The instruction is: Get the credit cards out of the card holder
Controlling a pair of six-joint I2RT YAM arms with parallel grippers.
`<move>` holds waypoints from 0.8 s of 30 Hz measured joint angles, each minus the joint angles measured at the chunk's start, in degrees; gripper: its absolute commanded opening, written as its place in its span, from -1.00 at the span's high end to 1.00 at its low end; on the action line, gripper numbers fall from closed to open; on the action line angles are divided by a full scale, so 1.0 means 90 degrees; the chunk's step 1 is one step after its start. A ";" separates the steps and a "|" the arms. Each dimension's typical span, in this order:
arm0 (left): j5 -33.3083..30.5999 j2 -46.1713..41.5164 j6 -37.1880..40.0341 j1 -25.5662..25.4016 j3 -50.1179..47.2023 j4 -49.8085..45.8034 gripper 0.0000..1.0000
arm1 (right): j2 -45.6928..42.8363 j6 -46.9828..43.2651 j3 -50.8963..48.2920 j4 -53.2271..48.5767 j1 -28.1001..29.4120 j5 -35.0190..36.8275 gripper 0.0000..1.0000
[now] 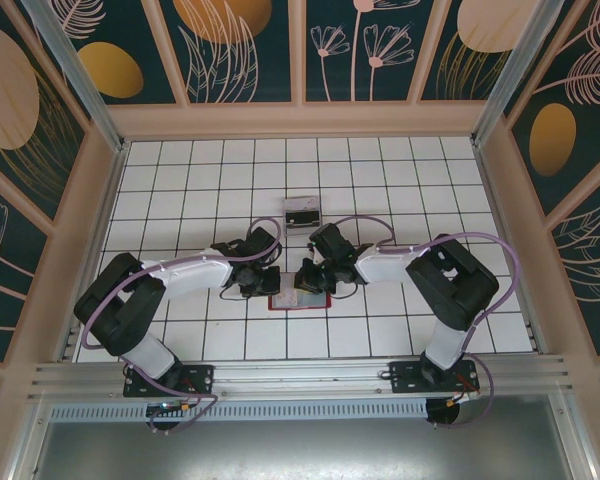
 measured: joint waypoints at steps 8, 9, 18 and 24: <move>-0.0002 0.0012 0.0024 -0.0002 0.0012 -0.0010 0.76 | -0.0279 -0.0005 -0.0095 -0.0044 -0.0005 0.0032 0.90; -0.0002 0.0022 0.0029 -0.0002 0.0022 -0.0019 0.76 | -0.0325 -0.0005 -0.0107 -0.0046 -0.0005 0.0019 0.91; -0.0015 0.0051 0.0078 -0.0007 0.0066 -0.0044 0.76 | -0.0610 -0.0092 -0.0117 -0.0163 -0.0032 0.0022 0.94; -0.0015 0.0061 0.0097 -0.0007 0.0070 -0.0044 0.77 | -0.0695 -0.0126 -0.0124 -0.0245 -0.0058 0.0027 0.95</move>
